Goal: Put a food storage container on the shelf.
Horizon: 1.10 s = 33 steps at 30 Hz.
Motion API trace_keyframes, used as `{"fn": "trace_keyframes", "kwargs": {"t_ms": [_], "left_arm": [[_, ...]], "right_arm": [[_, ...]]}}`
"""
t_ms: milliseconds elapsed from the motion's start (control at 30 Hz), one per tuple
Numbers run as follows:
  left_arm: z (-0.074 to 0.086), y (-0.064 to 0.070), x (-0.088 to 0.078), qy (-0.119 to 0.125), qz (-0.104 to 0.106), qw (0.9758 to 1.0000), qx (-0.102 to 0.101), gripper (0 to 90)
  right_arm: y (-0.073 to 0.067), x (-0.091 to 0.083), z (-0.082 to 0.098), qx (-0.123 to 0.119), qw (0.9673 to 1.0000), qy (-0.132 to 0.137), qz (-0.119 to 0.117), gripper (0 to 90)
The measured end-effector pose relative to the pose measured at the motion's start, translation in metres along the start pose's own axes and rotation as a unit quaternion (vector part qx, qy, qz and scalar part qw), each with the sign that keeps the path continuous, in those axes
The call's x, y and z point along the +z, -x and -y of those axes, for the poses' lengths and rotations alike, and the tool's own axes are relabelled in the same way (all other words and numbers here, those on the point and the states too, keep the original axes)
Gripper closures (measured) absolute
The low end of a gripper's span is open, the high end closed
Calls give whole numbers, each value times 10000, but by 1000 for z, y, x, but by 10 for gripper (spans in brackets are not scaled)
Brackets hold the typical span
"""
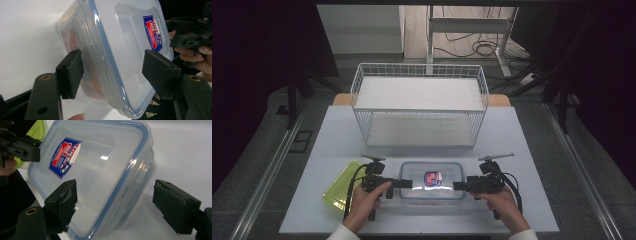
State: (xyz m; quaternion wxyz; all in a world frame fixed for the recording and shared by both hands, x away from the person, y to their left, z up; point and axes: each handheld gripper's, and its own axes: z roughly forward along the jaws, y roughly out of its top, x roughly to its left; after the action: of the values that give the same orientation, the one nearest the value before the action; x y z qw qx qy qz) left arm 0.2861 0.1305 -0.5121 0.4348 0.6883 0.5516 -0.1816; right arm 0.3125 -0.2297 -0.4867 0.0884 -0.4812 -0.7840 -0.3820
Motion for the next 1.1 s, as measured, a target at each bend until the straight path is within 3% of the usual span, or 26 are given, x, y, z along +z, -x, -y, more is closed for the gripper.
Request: {"fn": "trace_keyframes", "kwargs": {"t_ms": [67, 133, 333, 533, 633, 733, 933, 1100], "left_arm": [[0, 0, -1, 4, 23, 10000, -8, 347], [0, 0, -2, 24, 48, 10000, -18, 354], [0, -1, -2, 53, 83, 9999, -41, 364], [0, -2, -3, 65, 131, 9999, -42, 377], [-1, -3, -3, 56, 136, 9999, -47, 376], [-1, -3, -2, 71, 158, 9998, -34, 377], [0, -3, -4, 95, 152, 9998, 1, 397], [1, -2, -9, 151, 191, 9997, 30, 429]], "right_arm": [[5, 8, -1, 250, 9992, 4, -311, 197], [6, 11, -1, 377, 9982, -70, -452, 189], [8, 11, -1, 449, 9976, -109, -517, 188], [15, 12, 0, 671, 9947, -193, -754, 200], [17, 9, 0, 715, 9941, -175, -792, 249], [23, 3, 1, 858, 9919, -94, -928, 356], [24, -2, 2, 946, 9904, -22, -1008, 418], [22, -5, 4, 865, 9911, 17, -1013, 450]]}}
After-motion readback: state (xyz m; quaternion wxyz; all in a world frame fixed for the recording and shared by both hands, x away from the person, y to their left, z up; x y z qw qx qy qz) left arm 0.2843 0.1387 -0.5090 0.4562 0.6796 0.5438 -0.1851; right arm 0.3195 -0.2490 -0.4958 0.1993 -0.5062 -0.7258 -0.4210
